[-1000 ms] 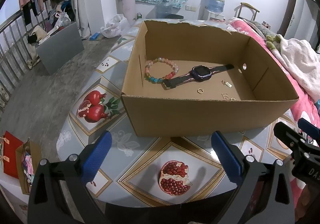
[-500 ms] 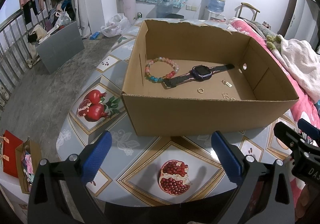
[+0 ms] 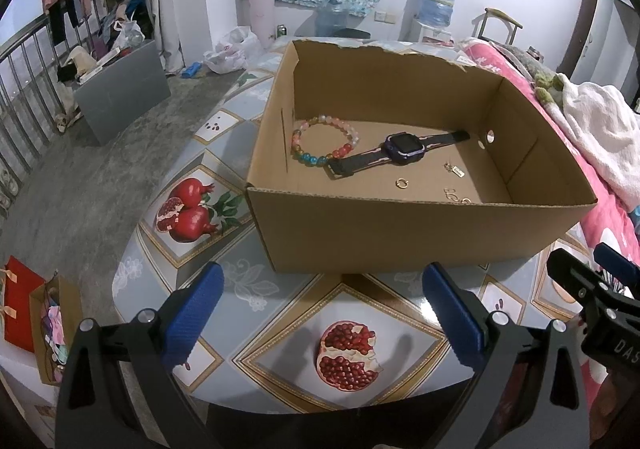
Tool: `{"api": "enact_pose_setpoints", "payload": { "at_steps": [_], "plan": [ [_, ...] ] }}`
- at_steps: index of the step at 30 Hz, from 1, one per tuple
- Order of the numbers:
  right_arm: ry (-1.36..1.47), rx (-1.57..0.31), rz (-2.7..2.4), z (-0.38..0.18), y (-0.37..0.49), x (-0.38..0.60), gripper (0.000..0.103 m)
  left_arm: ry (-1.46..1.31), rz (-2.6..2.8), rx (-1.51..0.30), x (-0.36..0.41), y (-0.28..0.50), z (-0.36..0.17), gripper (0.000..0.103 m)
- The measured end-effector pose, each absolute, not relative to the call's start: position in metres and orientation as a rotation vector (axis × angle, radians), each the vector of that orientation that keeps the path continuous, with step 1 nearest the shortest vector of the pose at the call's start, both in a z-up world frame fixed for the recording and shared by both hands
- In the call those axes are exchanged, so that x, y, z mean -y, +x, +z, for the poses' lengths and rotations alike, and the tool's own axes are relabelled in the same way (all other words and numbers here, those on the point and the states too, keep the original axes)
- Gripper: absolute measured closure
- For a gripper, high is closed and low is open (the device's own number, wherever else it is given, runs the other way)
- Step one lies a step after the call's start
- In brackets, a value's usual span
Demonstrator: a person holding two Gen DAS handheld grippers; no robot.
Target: Organize jewelry
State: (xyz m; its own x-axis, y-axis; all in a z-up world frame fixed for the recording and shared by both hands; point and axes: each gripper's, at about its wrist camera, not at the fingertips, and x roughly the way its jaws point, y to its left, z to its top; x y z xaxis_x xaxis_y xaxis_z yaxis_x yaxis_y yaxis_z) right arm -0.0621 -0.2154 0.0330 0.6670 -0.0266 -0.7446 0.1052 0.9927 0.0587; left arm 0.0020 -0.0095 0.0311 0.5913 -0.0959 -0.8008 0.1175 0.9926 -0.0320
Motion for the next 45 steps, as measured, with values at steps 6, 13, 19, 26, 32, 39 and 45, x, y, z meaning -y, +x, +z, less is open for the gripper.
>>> {"api": "enact_pose_setpoints", "payload": {
  "at_steps": [6, 13, 19, 26, 32, 39, 45],
  "plan": [
    [0.097, -0.838, -0.075, 0.0335, -0.0622, 0.2153, 0.008, 0.020, -0.117, -0.934, 0.0098, 0.0007, 0.0334, 0.005],
    [0.094, -0.837, -0.079, 0.0326, -0.0624, 0.2145, 0.008, 0.017, -0.111, -0.939, 0.0086, 0.0004, 0.0347, 0.005],
    [0.088, -0.835, -0.077, 0.0329, -0.0625, 0.2109, 0.008, 0.021, -0.112, -0.942, 0.0084, 0.0003, 0.0346, 0.005],
    [0.087, -0.836, -0.078, 0.0336, -0.0619, 0.2099, 0.008, 0.018, -0.113, -0.953, 0.0062, -0.0015, 0.0350, 0.005],
    [0.090, -0.837, -0.079, 0.0346, -0.0616, 0.2087, 0.008, 0.013, -0.109, -0.961, 0.0052, -0.0002, 0.0341, 0.005],
    [0.090, -0.838, -0.079, 0.0345, -0.0615, 0.2089, 0.008, 0.008, -0.104, -0.965, 0.0055, 0.0009, 0.0334, 0.005],
    [0.092, -0.839, -0.080, 0.0343, -0.0615, 0.2085, 0.008, 0.007, -0.101, -0.965, 0.0045, 0.0011, 0.0326, 0.005]
  ]
}}
